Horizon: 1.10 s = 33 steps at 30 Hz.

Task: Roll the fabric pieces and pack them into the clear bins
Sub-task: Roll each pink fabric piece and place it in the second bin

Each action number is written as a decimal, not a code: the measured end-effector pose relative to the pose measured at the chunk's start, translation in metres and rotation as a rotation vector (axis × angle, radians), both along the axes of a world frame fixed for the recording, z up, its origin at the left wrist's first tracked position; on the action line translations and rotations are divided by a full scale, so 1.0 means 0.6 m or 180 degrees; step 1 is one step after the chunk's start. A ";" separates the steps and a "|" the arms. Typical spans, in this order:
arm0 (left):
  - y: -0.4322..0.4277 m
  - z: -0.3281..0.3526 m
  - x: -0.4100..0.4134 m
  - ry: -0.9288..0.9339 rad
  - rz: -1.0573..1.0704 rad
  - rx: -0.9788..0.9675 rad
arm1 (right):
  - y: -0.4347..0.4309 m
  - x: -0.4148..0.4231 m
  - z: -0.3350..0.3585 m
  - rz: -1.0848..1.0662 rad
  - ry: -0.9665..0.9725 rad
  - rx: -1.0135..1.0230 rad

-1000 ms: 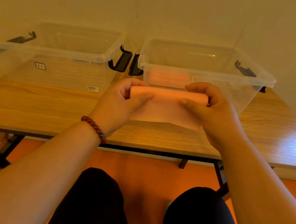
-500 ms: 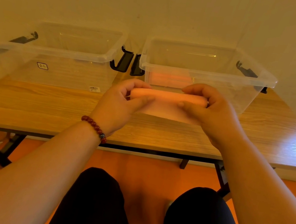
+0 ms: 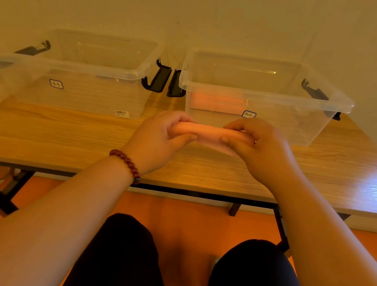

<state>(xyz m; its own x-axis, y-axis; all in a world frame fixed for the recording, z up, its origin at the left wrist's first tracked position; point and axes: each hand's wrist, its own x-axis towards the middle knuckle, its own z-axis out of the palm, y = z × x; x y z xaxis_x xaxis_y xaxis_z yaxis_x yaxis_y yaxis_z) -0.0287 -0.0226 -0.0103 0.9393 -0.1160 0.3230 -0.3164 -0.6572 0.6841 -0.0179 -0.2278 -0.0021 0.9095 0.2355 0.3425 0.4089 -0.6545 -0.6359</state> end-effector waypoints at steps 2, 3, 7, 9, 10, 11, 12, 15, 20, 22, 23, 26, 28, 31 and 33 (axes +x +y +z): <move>0.000 -0.003 0.002 0.0045 -0.0016 -0.0023 | 0.002 -0.001 0.000 0.0035 0.0007 -0.0226; 0.000 -0.004 0.003 0.0077 -0.0027 -0.0015 | 0.003 0.000 -0.001 0.0047 0.0032 -0.0335; -0.001 -0.006 0.005 0.0194 -0.0044 0.0085 | 0.005 0.004 -0.006 0.0098 -0.0033 -0.0631; 0.001 -0.008 0.006 0.0202 -0.0027 0.0139 | 0.006 0.004 -0.009 0.0078 0.0004 -0.0642; 0.001 -0.009 0.007 0.0197 -0.0018 0.0171 | 0.006 0.004 -0.010 0.0061 0.0003 -0.0661; 0.003 -0.010 0.008 0.0189 -0.0013 0.0205 | 0.007 0.004 -0.012 0.0049 -0.0023 -0.0686; 0.003 -0.010 0.009 0.0177 -0.0010 0.0231 | 0.008 0.003 -0.014 0.0049 -0.0066 -0.0705; 0.005 -0.011 0.010 0.0126 0.0014 0.0288 | 0.011 0.002 -0.017 0.0065 -0.0141 -0.0726; 0.010 -0.013 0.010 -0.0064 0.0107 0.0374 | 0.010 -0.001 -0.018 0.0003 -0.0045 -0.0397; 0.014 -0.014 0.011 -0.0088 0.0094 0.0356 | 0.009 -0.003 -0.017 -0.0053 0.0105 0.0044; 0.016 -0.014 0.010 -0.0092 0.0092 0.0341 | 0.010 -0.004 -0.016 -0.0072 0.0184 0.0262; 0.019 -0.016 0.007 -0.0140 0.0131 0.0291 | 0.011 -0.008 -0.012 -0.0107 0.0458 0.0950; 0.021 -0.015 0.005 -0.0192 0.0136 0.0294 | 0.012 -0.011 -0.009 -0.0129 0.0588 0.1268; 0.024 -0.009 0.003 -0.0228 0.0126 0.0242 | 0.014 -0.011 -0.006 -0.0205 0.0557 0.1437; 0.025 0.000 0.007 -0.0235 0.0124 0.0115 | 0.014 -0.009 -0.001 -0.0228 0.0508 0.1543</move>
